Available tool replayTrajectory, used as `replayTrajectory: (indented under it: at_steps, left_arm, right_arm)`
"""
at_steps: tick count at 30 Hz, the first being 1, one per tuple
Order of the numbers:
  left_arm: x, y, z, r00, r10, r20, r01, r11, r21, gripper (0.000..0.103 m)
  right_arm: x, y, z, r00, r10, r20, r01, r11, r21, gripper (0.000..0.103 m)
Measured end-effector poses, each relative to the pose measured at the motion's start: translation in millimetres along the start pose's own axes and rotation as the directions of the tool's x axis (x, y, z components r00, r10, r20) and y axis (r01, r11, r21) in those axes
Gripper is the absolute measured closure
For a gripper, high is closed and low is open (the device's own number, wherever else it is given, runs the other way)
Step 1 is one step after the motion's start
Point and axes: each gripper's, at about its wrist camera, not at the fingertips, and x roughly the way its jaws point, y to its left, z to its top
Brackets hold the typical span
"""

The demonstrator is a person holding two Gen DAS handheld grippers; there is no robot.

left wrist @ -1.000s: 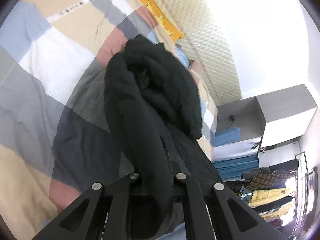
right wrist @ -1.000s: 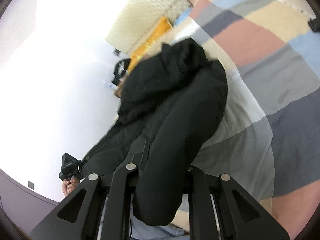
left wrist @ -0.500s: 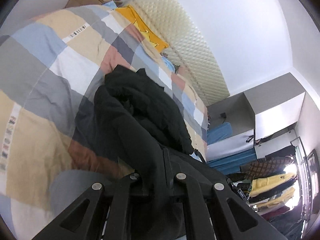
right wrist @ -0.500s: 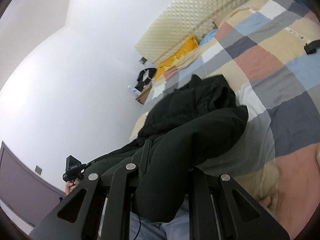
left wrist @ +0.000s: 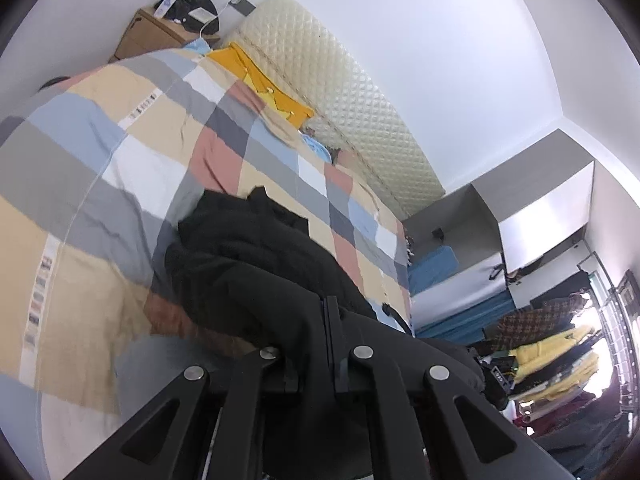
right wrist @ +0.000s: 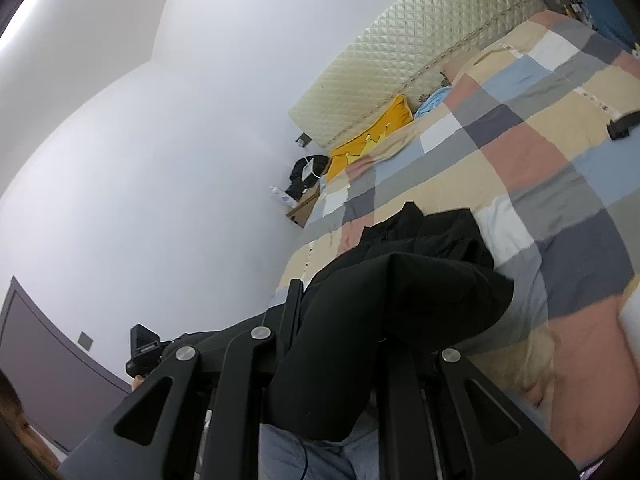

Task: Fold large clothes
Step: 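Lift the hem with both tools and fold it over toward the hood, then lay the folded hem down on the jacket and open both tools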

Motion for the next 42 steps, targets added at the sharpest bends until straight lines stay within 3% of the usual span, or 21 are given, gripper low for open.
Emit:
replayTrajectory:
  at_steps: [4, 8, 12, 19, 23, 29, 34, 37, 39, 42]
  left_arm:
    - [26, 0, 38, 0.997, 0.040, 0.067, -0.035, 0.996, -0.080, 0.096]
    - [61, -3, 83, 0.990, 0.108, 0.092, -0.097, 0.988, -0.117, 0.096]
    - [96, -7, 122, 0.970, 0.216, 0.116, -0.200, 0.971, -0.132, 0.095]
    - [177, -5, 170, 0.909, 0.400, 0.112, -0.396, 0.916, -0.062, 0.094]
    - [238, 3, 185, 0.856, 0.510, 0.088, -0.514, 0.857, 0.027, 0.094]
    - [306, 19, 190, 0.796, 0.600, 0.084, -0.606, 0.788, 0.114, 0.094]
    - [349, 35, 185, 0.751, 0.655, 0.089, -0.657, 0.724, 0.212, 0.094]
    - [369, 56, 187, 0.755, 0.656, 0.001, -0.646, 0.743, 0.177, 0.094]
    - [372, 69, 191, 0.776, 0.625, -0.078, -0.610, 0.777, 0.156, 0.093]
    - [363, 73, 198, 0.817, 0.561, -0.132, -0.542, 0.826, 0.156, 0.092]
  right_arm:
    - [29, 0, 36, 0.999, -0.037, 0.027, 0.037, 0.999, -0.008, 0.087]
    - [72, -10, 85, 0.997, -0.065, 0.036, 0.063, 0.996, 0.056, 0.087]
    - [116, -24, 126, 0.993, -0.118, -0.001, 0.117, 0.992, 0.052, 0.087]
    - [183, -68, 168, 0.965, -0.252, -0.069, 0.259, 0.957, 0.131, 0.087]
    - [213, -103, 176, 0.938, -0.325, -0.121, 0.343, 0.921, 0.184, 0.087]
    - [254, -149, 181, 0.896, -0.397, -0.200, 0.430, 0.887, 0.166, 0.087]
    - [282, -179, 181, 0.878, -0.410, -0.246, 0.453, 0.878, 0.155, 0.087]
    - [298, -194, 175, 0.868, -0.416, -0.272, 0.464, 0.875, 0.141, 0.087]
    - [305, -202, 171, 0.858, -0.417, -0.302, 0.470, 0.873, 0.132, 0.087]
    - [302, -207, 171, 0.864, -0.389, -0.321, 0.450, 0.882, 0.141, 0.086]
